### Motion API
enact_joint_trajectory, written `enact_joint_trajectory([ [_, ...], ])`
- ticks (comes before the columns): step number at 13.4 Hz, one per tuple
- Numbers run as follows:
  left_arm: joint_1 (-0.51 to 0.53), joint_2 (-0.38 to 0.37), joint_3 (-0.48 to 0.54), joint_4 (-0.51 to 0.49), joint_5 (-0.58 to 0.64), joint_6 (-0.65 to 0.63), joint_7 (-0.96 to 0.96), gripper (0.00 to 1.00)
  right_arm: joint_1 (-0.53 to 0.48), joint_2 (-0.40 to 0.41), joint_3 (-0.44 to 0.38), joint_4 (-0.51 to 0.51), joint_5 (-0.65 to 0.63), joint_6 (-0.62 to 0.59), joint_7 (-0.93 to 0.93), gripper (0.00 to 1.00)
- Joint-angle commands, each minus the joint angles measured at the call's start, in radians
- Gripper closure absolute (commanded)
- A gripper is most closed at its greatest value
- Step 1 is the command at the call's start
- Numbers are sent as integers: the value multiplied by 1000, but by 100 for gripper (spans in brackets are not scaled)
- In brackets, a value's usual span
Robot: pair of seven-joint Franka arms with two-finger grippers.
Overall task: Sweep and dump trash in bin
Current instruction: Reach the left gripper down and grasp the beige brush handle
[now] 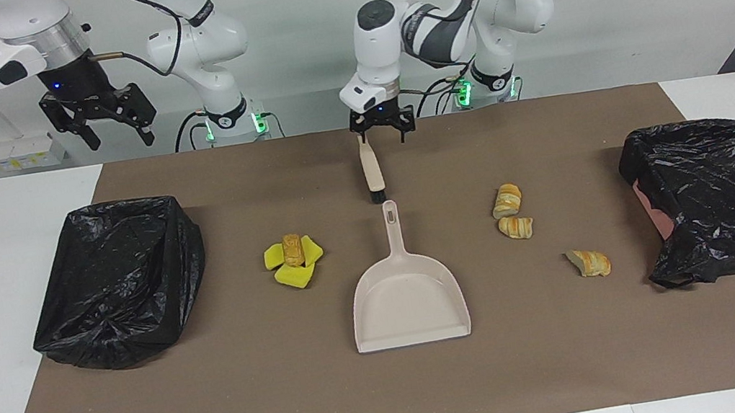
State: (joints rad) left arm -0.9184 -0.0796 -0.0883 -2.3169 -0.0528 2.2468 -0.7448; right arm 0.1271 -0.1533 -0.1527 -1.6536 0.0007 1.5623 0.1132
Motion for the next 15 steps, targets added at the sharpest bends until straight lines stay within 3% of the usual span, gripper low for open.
enact_joint_trajectory([
  [1,-86,-5,21,-41,-9,72,-97,0,-7,-6,2,-11,24,13,-18,0],
  [7,-103,55,21,-48,-9,108,-105,4,-7,-6,2,-11,24,13,-18,0],
  [9,-103,55,21,-47,-9,103,-126,43,-7,-6,2,-11,24,13,-18,0],
  [10,-103,55,21,-47,-9,100,-134,78,-7,-6,1,-11,24,13,-18,0],
  [11,-102,54,21,-47,-9,96,-134,100,-7,-6,1,-11,24,13,-18,0],
  [15,-85,18,25,-44,-9,-5,-123,100,-7,-6,2,-11,24,13,-18,0],
])
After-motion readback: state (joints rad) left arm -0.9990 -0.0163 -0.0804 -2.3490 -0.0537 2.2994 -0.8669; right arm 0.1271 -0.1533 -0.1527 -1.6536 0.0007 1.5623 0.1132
